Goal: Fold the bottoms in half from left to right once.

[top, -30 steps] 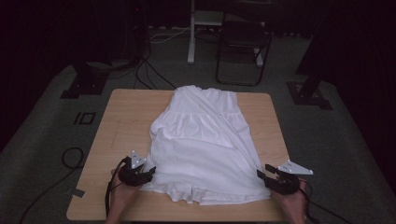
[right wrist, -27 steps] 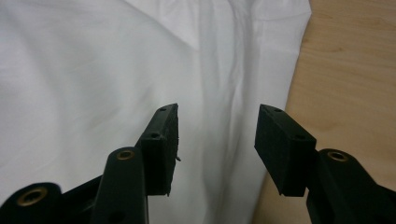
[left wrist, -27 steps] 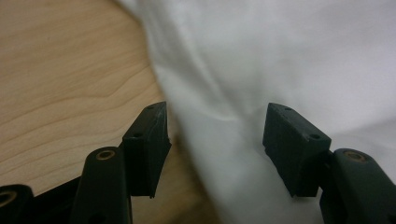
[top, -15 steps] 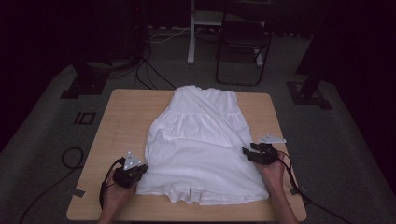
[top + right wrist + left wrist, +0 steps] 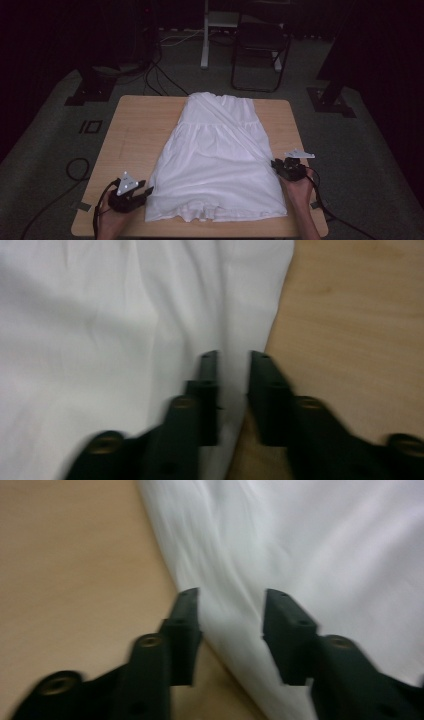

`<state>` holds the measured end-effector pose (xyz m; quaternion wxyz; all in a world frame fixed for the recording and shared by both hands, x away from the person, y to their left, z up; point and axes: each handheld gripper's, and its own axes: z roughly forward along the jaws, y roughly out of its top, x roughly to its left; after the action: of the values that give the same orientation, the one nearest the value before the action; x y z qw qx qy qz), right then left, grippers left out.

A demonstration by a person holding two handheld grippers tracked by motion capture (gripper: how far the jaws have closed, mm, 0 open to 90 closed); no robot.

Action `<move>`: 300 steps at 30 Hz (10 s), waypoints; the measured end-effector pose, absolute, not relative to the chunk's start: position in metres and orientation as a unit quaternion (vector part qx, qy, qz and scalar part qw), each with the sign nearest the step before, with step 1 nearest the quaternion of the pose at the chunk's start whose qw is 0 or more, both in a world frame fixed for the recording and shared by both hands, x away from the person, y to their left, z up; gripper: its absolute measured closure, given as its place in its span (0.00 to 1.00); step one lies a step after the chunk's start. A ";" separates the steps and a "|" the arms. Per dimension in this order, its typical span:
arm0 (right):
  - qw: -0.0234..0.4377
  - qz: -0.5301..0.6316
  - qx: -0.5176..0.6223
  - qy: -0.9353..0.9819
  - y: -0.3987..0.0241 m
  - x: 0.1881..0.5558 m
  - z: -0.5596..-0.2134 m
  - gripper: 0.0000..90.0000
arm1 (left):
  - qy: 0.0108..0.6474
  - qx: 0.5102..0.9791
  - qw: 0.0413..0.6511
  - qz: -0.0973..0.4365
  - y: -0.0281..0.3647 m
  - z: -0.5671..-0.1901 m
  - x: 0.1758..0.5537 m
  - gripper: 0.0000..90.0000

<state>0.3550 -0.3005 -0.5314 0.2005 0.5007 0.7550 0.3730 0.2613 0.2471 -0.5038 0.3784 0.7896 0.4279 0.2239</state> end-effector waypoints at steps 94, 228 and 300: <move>0.195 0.355 0.509 0.760 -0.250 0.417 -0.545 0.96 | 0.462 0.797 0.352 0.163 0.163 -0.535 0.422 0.69; 0.143 0.384 0.507 0.758 -0.217 0.453 -0.541 0.95 | 0.429 0.809 0.373 0.152 0.150 -0.514 0.348 0.60; 0.170 0.393 0.491 0.759 -0.189 0.478 -0.510 0.63 | 0.408 0.822 0.377 0.127 0.131 -0.538 0.325 0.64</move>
<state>0.4776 -0.1889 -0.5095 0.1703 0.4907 0.7588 0.3929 0.3254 0.1305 -0.5380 0.3767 0.8220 0.4078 0.1271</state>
